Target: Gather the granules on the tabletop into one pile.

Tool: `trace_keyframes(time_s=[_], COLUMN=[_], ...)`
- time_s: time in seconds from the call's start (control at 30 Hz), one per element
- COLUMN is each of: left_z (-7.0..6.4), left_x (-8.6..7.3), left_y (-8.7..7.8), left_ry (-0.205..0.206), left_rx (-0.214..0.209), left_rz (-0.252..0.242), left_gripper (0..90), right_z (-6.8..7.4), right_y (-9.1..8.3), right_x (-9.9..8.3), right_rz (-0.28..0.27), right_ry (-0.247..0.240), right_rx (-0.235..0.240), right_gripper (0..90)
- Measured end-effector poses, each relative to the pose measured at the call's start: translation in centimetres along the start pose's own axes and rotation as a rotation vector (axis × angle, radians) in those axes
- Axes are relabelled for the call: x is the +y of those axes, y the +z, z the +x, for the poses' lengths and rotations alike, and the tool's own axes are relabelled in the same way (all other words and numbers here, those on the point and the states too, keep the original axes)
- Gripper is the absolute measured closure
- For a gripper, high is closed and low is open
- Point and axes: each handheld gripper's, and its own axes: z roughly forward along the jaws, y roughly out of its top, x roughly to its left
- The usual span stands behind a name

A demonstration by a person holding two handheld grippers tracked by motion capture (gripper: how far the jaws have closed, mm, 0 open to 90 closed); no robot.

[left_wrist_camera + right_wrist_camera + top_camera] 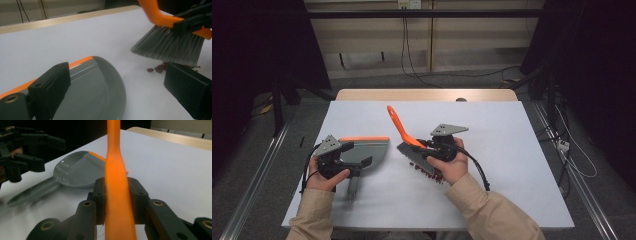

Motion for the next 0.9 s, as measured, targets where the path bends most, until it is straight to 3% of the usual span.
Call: trace_keyframes(time_s=[0.1, 0.3, 0.43, 0.57, 0.9], left_z=[0.0, 0.1, 0.0, 0.0, -0.2], left_x=[0.0, 0.0, 0.0, 0.0, 0.0], left_y=[-0.1, -0.1, -0.1, -0.1, 0.0], left_ry=[0.007, 0.009, 0.009, 0.008, 0.014], left_rx=[0.000, 0.000, 0.001, 0.002, 0.005], left_rz=[0.001, 0.002, 0.001, 0.001, 0.006], left_gripper=[7.0, 7.0, 7.0, 7.0, 7.0], right_z=[0.7, 1.2, 1.0, -0.1, -1.7], right_y=[1.2, 3.3, 4.3, 3.7, 1.3], right_x=[-0.5, -1.2, -1.8, -1.9, -2.7], right_rz=[-0.018, -0.013, 0.030, 0.063, 0.063], right_ry=[0.067, 0.147, 0.151, 0.177, 0.220], right_rx=[-0.004, -0.013, -0.070, -0.110, -0.151], right_gripper=[71.4, 71.4, 71.3, 71.2, 71.1])
